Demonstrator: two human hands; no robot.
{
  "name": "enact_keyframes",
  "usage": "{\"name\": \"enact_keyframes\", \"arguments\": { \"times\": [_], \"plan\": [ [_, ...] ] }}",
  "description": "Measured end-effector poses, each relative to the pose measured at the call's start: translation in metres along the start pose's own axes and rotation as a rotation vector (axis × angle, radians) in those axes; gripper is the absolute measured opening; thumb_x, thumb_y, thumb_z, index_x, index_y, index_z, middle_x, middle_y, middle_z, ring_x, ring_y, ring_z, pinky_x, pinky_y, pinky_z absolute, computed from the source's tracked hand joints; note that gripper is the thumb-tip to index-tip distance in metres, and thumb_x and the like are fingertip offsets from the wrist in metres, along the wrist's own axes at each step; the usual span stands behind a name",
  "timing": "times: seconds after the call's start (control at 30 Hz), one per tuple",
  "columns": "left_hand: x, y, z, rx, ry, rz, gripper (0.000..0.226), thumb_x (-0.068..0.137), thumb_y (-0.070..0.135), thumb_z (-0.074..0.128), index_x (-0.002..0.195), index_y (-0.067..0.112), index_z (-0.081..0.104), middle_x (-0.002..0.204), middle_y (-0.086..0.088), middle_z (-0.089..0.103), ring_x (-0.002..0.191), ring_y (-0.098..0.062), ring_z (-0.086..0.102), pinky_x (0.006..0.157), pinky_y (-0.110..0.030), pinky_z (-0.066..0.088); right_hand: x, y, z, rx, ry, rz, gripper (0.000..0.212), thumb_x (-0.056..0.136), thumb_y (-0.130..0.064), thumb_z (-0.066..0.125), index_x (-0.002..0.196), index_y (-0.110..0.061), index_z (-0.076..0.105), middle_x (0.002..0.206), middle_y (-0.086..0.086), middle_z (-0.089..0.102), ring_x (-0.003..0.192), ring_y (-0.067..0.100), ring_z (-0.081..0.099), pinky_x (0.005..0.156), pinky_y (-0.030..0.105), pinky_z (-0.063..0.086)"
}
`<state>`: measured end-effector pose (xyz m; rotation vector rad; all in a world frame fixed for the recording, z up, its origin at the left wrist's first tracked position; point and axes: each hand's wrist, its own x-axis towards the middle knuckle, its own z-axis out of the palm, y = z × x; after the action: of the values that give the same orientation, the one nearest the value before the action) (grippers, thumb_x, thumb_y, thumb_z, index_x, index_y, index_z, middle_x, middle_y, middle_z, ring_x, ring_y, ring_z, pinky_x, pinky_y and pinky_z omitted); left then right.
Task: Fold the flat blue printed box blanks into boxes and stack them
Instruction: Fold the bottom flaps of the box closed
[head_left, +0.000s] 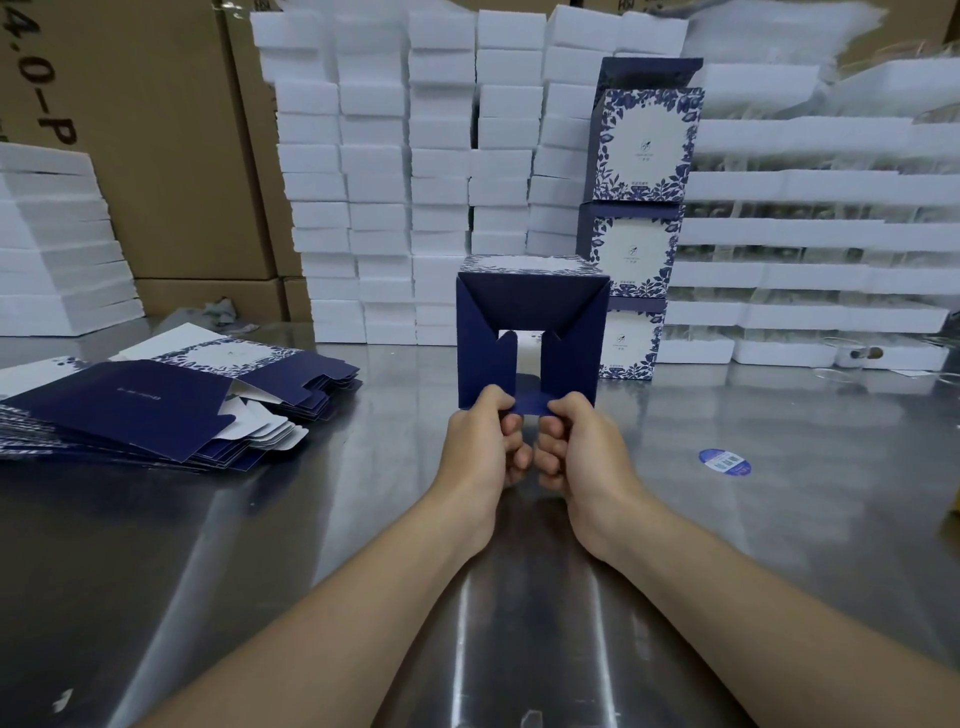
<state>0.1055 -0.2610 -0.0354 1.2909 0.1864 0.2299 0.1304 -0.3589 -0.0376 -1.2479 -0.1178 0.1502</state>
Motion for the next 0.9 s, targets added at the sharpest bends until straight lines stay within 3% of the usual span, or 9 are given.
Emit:
{"name": "enact_keyframes", "arguments": {
  "times": [0.33, 0.47, 0.63, 0.7, 0.8, 0.9],
  "plan": [
    [-0.005, 0.004, 0.000, 0.079, -0.068, 0.007, 0.055, 0.102, 0.028, 0.044, 0.047, 0.026, 0.044, 0.050, 0.004, 0.037, 0.048, -0.013, 0.039, 0.061, -0.034, 0.036, -0.004, -0.003, -0.001, -0.010, -0.028, -0.009, 0.041, 0.093, -0.021, 0.053, 0.054, -0.023, 0.040, 0.053, -0.003, 0.031, 0.043, 0.013, 0.030, 0.048, 0.029, 0.022],
    [-0.008, 0.003, 0.002, 0.176, -0.146, 0.025, 0.049, 0.101, 0.031, 0.052, 0.053, 0.025, 0.046, 0.053, 0.003, 0.039, 0.051, -0.013, 0.043, 0.061, -0.032, 0.036, -0.007, -0.005, 0.000, -0.002, 0.083, -0.077, 0.040, 0.094, -0.015, 0.049, 0.056, -0.019, 0.038, 0.046, -0.004, 0.034, 0.036, 0.011, 0.031, 0.039, 0.022, 0.027],
    [-0.007, 0.005, 0.001, 0.124, -0.170, 0.014, 0.042, 0.100, 0.026, 0.052, 0.058, 0.023, 0.045, 0.054, 0.003, 0.039, 0.051, -0.011, 0.040, 0.061, -0.030, 0.034, -0.013, -0.010, 0.001, -0.012, 0.018, -0.065, 0.049, 0.093, -0.016, 0.052, 0.044, -0.020, 0.049, 0.044, -0.002, 0.047, 0.032, 0.008, 0.037, 0.034, 0.018, 0.028],
    [-0.007, 0.005, 0.001, 0.133, -0.177, 0.001, 0.042, 0.100, 0.027, 0.053, 0.058, 0.023, 0.046, 0.054, 0.004, 0.039, 0.051, -0.011, 0.040, 0.061, -0.031, 0.034, -0.015, -0.011, 0.004, -0.023, 0.033, -0.085, 0.044, 0.091, -0.013, 0.052, 0.048, -0.016, 0.053, 0.042, -0.002, 0.050, 0.031, 0.008, 0.040, 0.034, 0.016, 0.029],
    [-0.009, 0.003, 0.004, 0.119, -0.150, -0.008, 0.043, 0.100, 0.030, 0.057, 0.058, 0.024, 0.048, 0.052, 0.005, 0.043, 0.051, -0.012, 0.041, 0.062, -0.032, 0.035, -0.013, -0.009, 0.005, 0.003, 0.104, -0.125, 0.052, 0.091, -0.009, 0.051, 0.040, -0.019, 0.049, 0.040, 0.000, 0.048, 0.030, 0.011, 0.041, 0.035, 0.015, 0.031],
    [-0.010, 0.004, 0.005, 0.067, -0.128, -0.021, 0.041, 0.101, 0.030, 0.055, 0.062, 0.022, 0.048, 0.052, 0.005, 0.043, 0.052, -0.013, 0.043, 0.065, -0.034, 0.036, -0.011, -0.007, 0.005, -0.023, 0.161, -0.135, 0.041, 0.090, -0.013, 0.054, 0.051, -0.018, 0.042, 0.044, -0.002, 0.039, 0.034, 0.012, 0.037, 0.037, 0.016, 0.029]
  ]
}}
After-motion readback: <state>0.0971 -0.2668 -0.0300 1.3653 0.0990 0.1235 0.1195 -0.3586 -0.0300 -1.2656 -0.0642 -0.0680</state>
